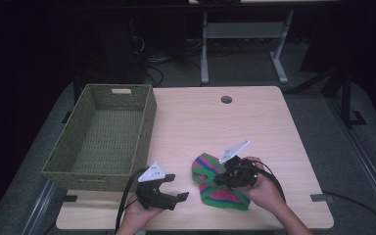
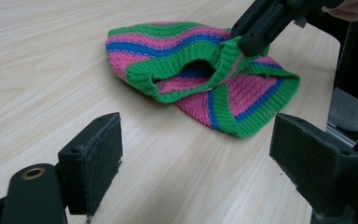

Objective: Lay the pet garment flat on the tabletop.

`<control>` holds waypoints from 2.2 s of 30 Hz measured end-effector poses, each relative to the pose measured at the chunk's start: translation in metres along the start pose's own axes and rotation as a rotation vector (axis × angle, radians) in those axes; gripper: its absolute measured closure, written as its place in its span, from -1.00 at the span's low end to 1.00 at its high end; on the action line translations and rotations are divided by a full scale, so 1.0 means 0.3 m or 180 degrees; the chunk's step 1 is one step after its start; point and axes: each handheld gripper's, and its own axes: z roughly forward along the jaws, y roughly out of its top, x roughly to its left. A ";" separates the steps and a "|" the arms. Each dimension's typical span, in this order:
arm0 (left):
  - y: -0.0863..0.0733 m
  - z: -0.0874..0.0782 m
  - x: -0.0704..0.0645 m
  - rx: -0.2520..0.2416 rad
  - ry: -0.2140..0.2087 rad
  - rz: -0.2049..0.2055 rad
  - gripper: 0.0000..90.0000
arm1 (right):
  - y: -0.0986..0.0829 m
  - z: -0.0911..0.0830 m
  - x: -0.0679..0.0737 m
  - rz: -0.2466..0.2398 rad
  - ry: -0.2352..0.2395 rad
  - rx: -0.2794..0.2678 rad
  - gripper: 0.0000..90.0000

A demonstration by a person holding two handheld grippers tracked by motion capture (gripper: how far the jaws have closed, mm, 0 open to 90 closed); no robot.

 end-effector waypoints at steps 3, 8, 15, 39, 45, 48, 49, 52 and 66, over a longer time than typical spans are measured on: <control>0.002 -0.004 0.003 -0.0025 0.0004 -0.0005 -0.63 | 0.001 -0.025 -0.002 0.0040 0.0023 -0.0038 0.84; 0.002 -0.005 0.005 -0.0046 -0.0006 -0.0033 -0.63 | 0.013 -0.072 -0.009 0.0007 -0.0008 -0.0148 0.84; 0.015 0.006 -0.007 -0.0056 -0.0017 -0.0021 -0.63 | 0.029 -0.128 -0.026 0.0026 -0.0008 -0.0262 0.84; 0.119 0.100 0.032 -0.0112 -0.0020 0.0028 -0.48 | 0.053 -0.235 -0.096 -0.0046 0.0129 -0.0526 0.84; 0.138 0.132 0.058 -0.0216 -0.0121 -0.0053 -0.34 | 0.062 -0.271 -0.115 -0.0049 0.0203 -0.0574 0.84; 0.153 0.162 0.067 -0.0196 -0.0139 0.0020 -0.34 | 0.069 -0.291 -0.123 -0.0073 0.0249 -0.0610 0.85; 0.153 0.162 0.067 -0.0196 -0.0139 0.0020 -0.35 | 0.070 -0.293 -0.125 -0.0088 0.0256 -0.0605 0.85; 0.166 0.185 0.079 -0.0227 -0.0210 0.0050 -0.40 | 0.071 -0.299 -0.128 -0.0117 0.0283 -0.0602 0.85; 0.175 0.232 0.112 -0.0326 -0.0324 0.0044 -0.14 | 0.088 -0.328 -0.126 -0.0215 0.0344 -0.0612 0.85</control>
